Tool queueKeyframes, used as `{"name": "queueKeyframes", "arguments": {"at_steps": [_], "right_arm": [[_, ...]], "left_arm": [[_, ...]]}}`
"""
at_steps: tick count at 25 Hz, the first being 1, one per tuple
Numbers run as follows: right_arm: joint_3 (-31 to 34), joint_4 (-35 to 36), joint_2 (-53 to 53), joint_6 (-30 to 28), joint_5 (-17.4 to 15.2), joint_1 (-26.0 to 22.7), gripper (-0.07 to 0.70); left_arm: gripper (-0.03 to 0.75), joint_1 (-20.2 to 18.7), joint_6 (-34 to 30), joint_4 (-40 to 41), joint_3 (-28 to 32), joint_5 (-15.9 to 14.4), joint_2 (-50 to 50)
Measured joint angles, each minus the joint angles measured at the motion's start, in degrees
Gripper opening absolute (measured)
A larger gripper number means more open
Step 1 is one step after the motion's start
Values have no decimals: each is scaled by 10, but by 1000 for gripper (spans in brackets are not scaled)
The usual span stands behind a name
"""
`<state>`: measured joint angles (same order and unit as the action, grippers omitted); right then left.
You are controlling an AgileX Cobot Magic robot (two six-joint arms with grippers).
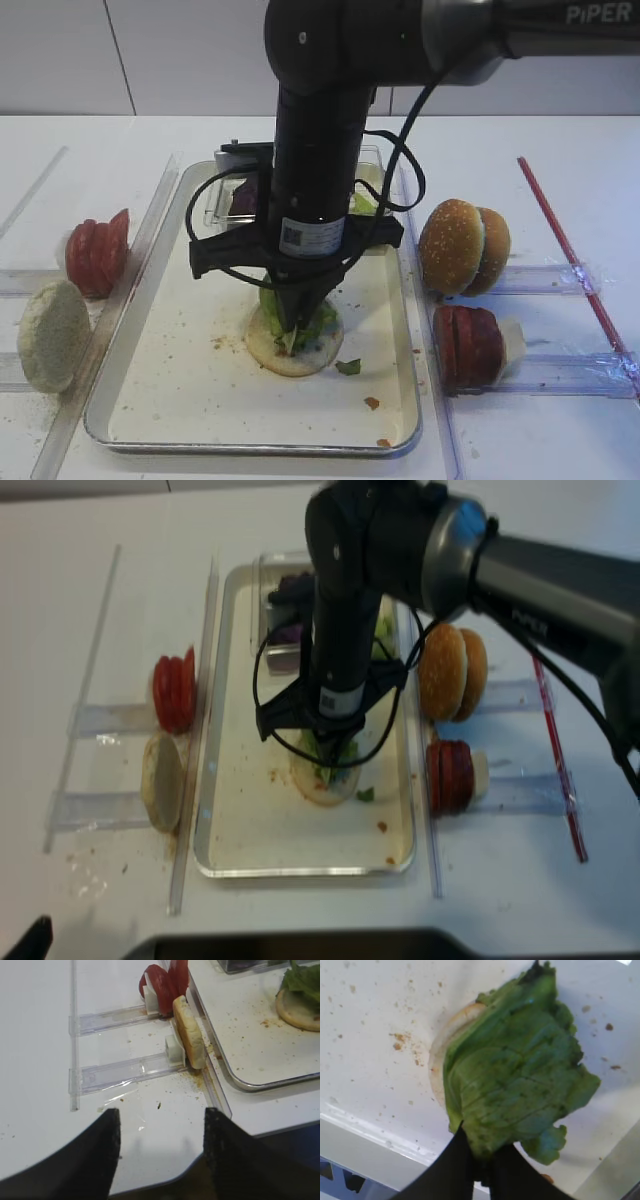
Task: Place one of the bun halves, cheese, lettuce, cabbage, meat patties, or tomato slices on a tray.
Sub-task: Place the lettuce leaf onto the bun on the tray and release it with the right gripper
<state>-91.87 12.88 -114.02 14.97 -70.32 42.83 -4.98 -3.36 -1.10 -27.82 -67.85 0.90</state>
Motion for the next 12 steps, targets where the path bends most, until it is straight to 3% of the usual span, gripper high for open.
{"name": "queueKeyframes", "arguments": {"at_steps": [8, 12], "right_arm": [[0, 5, -8, 1, 2, 0, 87], [0, 5, -8, 2, 2, 0, 175]], "left_arm": [[358, 0, 0, 0, 0, 0, 0], [358, 0, 0, 0, 0, 0, 0]]}}
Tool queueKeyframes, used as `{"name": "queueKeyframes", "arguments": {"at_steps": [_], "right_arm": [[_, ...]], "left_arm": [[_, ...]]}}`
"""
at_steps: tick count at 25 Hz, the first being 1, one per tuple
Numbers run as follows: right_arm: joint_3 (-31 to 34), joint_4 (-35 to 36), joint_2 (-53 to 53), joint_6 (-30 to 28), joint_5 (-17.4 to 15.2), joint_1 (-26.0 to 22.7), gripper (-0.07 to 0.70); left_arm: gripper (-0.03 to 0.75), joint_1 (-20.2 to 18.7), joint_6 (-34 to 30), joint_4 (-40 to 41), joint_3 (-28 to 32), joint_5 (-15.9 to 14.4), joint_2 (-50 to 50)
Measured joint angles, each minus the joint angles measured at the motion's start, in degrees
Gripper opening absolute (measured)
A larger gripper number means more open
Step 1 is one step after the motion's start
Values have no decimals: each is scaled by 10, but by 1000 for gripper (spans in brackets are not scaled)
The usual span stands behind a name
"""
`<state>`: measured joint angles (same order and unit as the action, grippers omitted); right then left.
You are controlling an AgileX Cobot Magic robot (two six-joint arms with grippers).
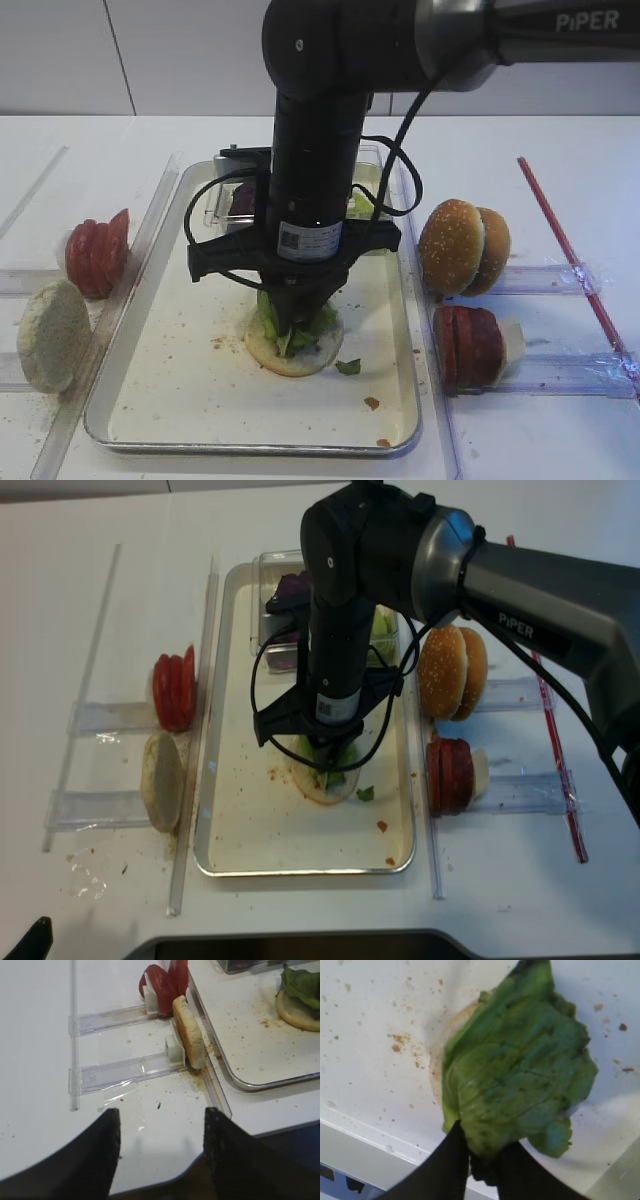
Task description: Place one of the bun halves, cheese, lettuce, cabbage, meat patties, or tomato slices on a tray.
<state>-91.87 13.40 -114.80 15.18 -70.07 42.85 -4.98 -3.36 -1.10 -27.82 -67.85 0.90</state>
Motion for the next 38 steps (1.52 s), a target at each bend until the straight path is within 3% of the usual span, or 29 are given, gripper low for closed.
{"name": "queueKeyframes", "arguments": {"at_steps": [5, 9, 15, 30, 38], "right_arm": [[0, -2, 0, 2, 0, 0, 407], [-3, -9, 0, 4, 1, 1, 492], [-45, -14, 0, 4, 1, 1, 510], [-47, -38, 46, 10, -1, 1, 510], [-47, -43, 86, 12, -6, -25, 511]], "left_arm": [[358, 0, 0, 0, 0, 0, 0], [358, 0, 0, 0, 0, 0, 0], [358, 0, 0, 0, 0, 0, 0], [358, 0, 0, 0, 0, 0, 0], [358, 0, 0, 0, 0, 0, 0]]}}
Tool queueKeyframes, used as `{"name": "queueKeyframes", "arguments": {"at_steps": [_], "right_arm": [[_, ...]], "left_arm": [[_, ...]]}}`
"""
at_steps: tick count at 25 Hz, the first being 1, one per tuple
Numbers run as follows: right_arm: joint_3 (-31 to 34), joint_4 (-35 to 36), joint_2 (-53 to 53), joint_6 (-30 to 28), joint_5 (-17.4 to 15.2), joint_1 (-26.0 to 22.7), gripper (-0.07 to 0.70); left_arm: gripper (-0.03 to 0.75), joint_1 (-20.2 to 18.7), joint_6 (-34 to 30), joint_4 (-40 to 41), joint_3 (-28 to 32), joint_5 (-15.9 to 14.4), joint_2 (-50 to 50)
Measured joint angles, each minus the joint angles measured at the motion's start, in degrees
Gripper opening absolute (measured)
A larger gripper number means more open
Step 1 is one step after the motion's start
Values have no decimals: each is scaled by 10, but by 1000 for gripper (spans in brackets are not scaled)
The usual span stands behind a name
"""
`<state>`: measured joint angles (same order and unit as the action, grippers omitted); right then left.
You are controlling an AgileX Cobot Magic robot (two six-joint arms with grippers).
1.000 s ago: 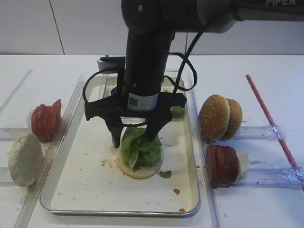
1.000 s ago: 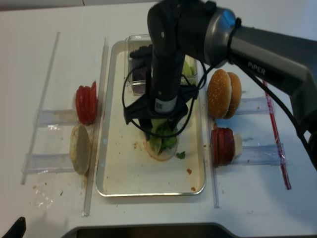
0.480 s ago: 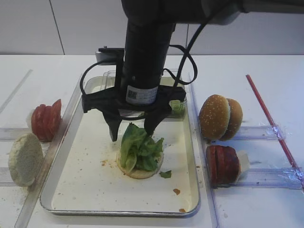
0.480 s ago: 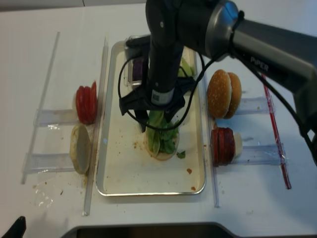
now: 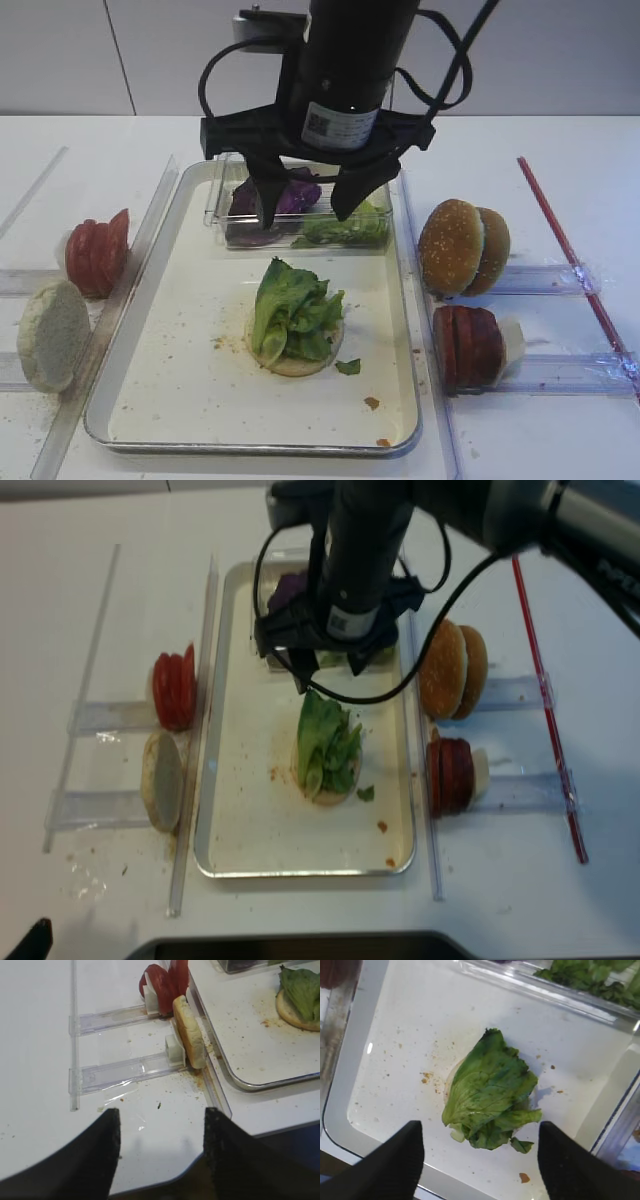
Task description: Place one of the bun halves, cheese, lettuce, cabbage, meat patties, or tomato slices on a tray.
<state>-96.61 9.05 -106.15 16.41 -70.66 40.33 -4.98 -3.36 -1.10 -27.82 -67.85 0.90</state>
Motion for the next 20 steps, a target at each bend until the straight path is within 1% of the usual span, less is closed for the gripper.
{"name": "queueKeyframes", "arguments": {"at_steps": [4, 9, 12, 20], "right_arm": [[0, -1, 9, 0, -1, -18, 511], [5, -14, 26, -8, -2, -57, 511], [31, -18, 54, -14, -2, -91, 511], [122, -31, 147, -30, -3, -204, 511]], "left_arm": [[358, 0, 0, 0, 0, 0, 0], [358, 0, 0, 0, 0, 0, 0], [358, 0, 0, 0, 0, 0, 0], [358, 0, 0, 0, 0, 0, 0]]}}
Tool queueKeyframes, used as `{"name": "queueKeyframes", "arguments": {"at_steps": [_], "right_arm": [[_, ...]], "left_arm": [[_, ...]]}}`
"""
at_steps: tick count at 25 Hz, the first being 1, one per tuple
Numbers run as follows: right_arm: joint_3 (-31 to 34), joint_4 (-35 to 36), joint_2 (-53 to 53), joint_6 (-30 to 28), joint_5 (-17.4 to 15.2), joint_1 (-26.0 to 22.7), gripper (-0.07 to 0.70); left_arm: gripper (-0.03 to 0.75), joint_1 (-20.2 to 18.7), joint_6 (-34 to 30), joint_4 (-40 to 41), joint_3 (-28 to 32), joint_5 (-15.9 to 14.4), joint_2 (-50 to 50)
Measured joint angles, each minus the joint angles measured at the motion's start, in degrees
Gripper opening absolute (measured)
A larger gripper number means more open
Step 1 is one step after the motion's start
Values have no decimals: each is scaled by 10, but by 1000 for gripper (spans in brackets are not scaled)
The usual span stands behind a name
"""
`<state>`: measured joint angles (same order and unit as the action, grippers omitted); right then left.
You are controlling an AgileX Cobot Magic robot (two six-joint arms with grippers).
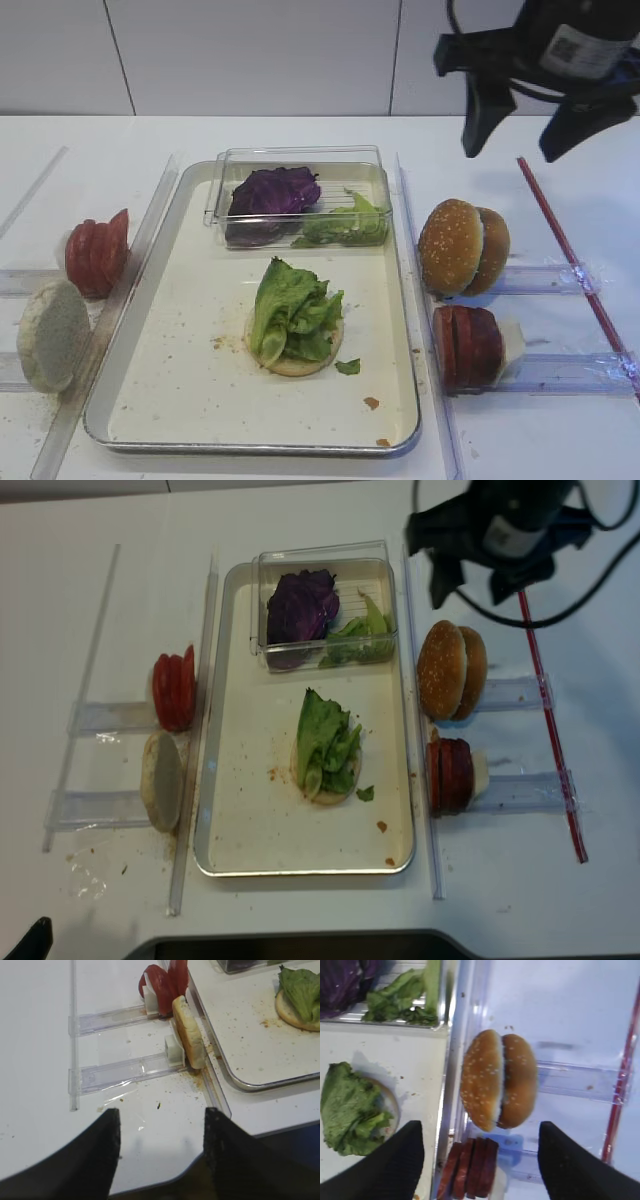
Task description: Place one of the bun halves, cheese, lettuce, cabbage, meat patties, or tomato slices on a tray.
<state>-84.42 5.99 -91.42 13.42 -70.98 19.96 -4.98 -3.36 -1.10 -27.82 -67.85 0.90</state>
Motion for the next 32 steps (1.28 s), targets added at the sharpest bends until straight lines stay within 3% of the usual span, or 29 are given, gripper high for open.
{"name": "queueKeyframes", "arguments": {"at_steps": [8, 21, 32], "right_arm": [[72, -7, 67, -30, -1, -68, 511], [91, -24, 130, -98, -1, -72, 511], [91, -27, 270, -120, -9, -72, 511]], "left_arm": [[358, 0, 0, 0, 0, 0, 0], [358, 0, 0, 0, 0, 0, 0], [358, 0, 0, 0, 0, 0, 0]]}}
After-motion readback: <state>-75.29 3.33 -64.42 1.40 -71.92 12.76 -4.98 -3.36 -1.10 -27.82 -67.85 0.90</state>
